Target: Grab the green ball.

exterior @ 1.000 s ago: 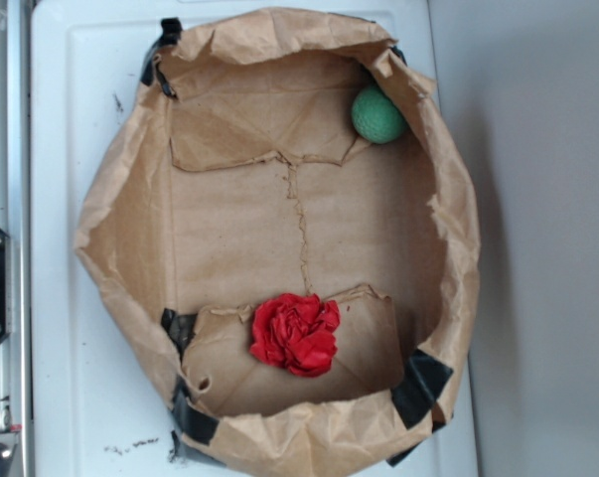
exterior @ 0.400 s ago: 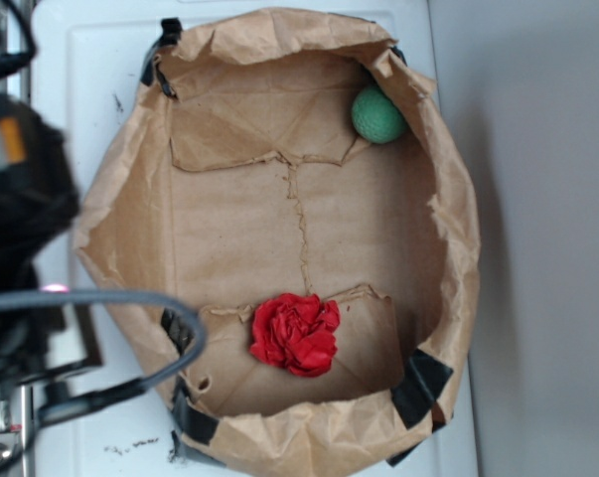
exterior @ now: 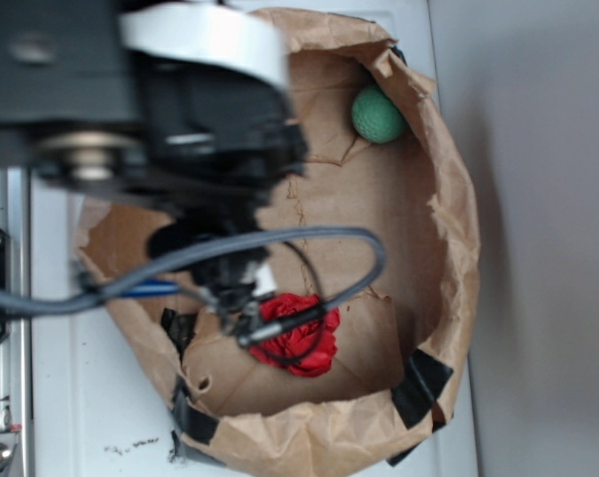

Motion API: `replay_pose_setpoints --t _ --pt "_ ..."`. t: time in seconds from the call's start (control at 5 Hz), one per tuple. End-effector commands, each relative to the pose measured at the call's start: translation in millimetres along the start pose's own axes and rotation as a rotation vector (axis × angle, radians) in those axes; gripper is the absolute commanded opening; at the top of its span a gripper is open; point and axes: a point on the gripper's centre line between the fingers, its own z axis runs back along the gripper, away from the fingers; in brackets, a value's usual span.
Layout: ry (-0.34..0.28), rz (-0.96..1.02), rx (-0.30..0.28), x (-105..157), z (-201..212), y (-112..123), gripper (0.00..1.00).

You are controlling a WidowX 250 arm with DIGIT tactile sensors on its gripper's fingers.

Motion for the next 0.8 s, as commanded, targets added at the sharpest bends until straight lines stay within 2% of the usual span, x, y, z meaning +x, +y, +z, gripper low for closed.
replay_pose_setpoints --t 0.0,0.2,0.4,0.6 --pt "-0.029 0.033 -0.059 32 7 12 1.00" --pt "-0.029 0.033 -0.059 32 7 12 1.00" --pt "-0.179 0.203 -0.023 30 -5 22 1.00" --pt "-0.267 0.345 0.065 40 -28 26 1.00"
